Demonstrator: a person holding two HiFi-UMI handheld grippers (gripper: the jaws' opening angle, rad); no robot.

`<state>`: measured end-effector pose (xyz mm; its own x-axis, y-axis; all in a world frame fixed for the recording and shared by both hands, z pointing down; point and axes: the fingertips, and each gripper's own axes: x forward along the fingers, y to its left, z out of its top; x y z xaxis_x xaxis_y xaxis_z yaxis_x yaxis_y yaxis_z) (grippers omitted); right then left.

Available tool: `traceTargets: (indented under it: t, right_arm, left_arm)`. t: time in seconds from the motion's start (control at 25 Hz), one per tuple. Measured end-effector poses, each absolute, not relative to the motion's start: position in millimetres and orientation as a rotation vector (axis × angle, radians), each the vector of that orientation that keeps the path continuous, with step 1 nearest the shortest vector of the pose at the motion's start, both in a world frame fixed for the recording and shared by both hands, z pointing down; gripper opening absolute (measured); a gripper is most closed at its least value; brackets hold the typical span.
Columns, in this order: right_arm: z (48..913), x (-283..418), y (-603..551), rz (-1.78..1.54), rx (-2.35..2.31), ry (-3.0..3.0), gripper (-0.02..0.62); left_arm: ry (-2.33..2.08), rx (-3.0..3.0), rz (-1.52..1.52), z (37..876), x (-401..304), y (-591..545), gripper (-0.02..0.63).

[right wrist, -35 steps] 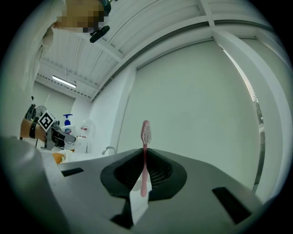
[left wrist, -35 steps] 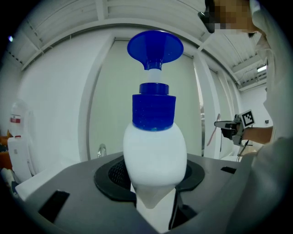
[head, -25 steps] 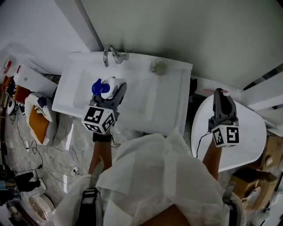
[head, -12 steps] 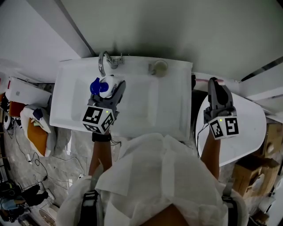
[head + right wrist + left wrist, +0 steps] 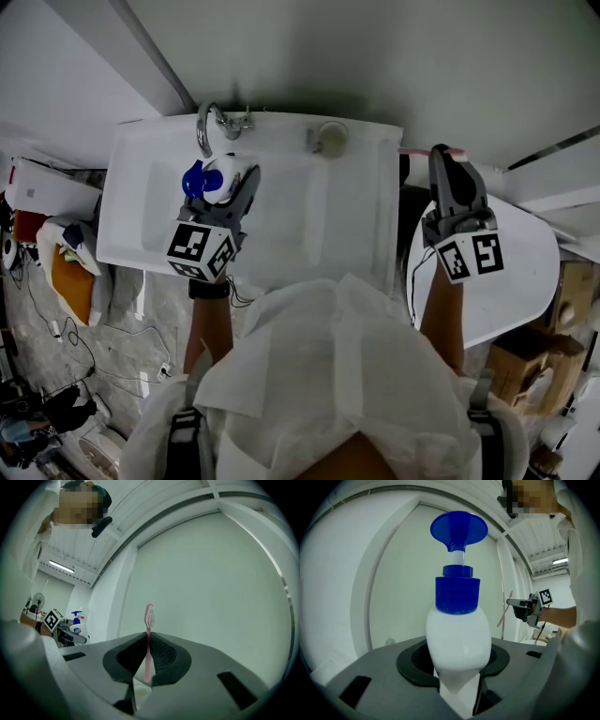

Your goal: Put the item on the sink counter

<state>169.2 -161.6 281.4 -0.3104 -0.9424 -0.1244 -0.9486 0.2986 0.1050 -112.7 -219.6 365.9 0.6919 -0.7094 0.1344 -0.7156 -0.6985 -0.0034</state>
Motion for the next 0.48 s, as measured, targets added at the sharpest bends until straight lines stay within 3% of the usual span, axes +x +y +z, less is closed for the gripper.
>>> traceTargets:
  t: [0.48]
  right_arm:
    - [288.7,144.4,-192.7,0.245,-1.748,2.576,0.021]
  left_arm:
    - [-1.205,2.862,0.199,358.7,-113.7,-224.6,0.204]
